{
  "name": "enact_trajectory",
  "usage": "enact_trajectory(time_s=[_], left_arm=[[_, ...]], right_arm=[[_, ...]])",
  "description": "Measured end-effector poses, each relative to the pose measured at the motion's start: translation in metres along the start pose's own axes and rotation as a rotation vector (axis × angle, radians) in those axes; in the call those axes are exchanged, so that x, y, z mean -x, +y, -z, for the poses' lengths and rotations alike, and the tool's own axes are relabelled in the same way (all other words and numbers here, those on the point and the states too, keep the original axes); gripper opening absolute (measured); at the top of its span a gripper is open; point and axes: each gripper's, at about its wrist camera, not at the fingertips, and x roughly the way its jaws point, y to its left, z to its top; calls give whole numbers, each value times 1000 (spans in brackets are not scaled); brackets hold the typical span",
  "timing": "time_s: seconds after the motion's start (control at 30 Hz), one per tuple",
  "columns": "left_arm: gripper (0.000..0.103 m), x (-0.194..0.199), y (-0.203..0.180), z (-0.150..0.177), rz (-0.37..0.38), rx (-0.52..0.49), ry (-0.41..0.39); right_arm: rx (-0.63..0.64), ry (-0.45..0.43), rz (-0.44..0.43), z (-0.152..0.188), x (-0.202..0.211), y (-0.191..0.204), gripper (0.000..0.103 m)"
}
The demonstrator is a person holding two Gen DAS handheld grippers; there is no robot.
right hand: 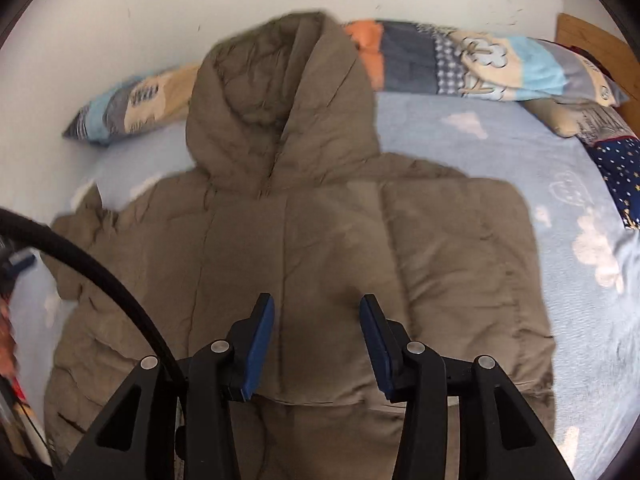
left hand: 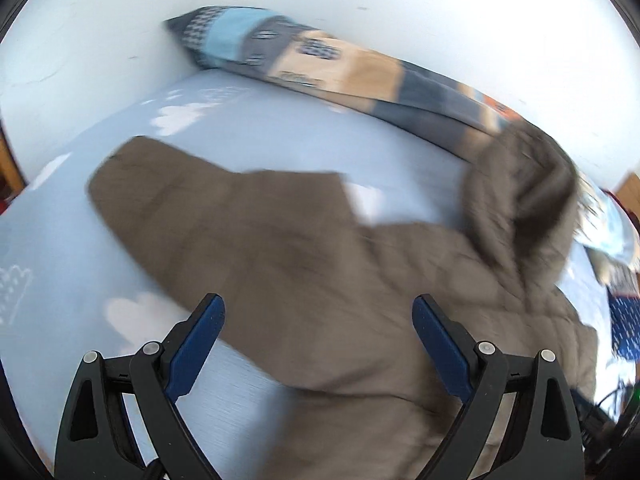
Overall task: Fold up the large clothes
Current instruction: 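Open the right gripper and release the sleeve onto the jacket, then grasp the other jacket sleeve cuff with the left gripper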
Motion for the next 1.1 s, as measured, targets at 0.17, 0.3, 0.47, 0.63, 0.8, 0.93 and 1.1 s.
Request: enact_trajectory(time_s=[0.17, 0.3, 0.47, 0.63, 0.8, 0.93, 1.1], left_arm=[[95, -19, 78, -24, -95, 110, 36], [95, -32, 145, -41, -112, 242, 61], [93, -45, 209, -55, -78, 402, 45], [76, -66, 259, -63, 19, 558, 30], [73, -87, 282, -69, 110, 669, -21], [63, -105, 292, -77, 148, 690, -41], [62, -129, 299, -75, 174, 737, -30]], right_arm=[[9, 80, 14, 4, -23, 1, 50], [-36, 16, -18, -2, 0, 0, 50], [-34, -66, -56, -3, 24, 6, 50], [-36, -69, -81, -1, 28, 6, 50], [-34, -63, -74, 1, 26, 6, 50], [-33, -64, -76, 3, 24, 5, 50], [-27, -73, -71, 2, 25, 4, 50]])
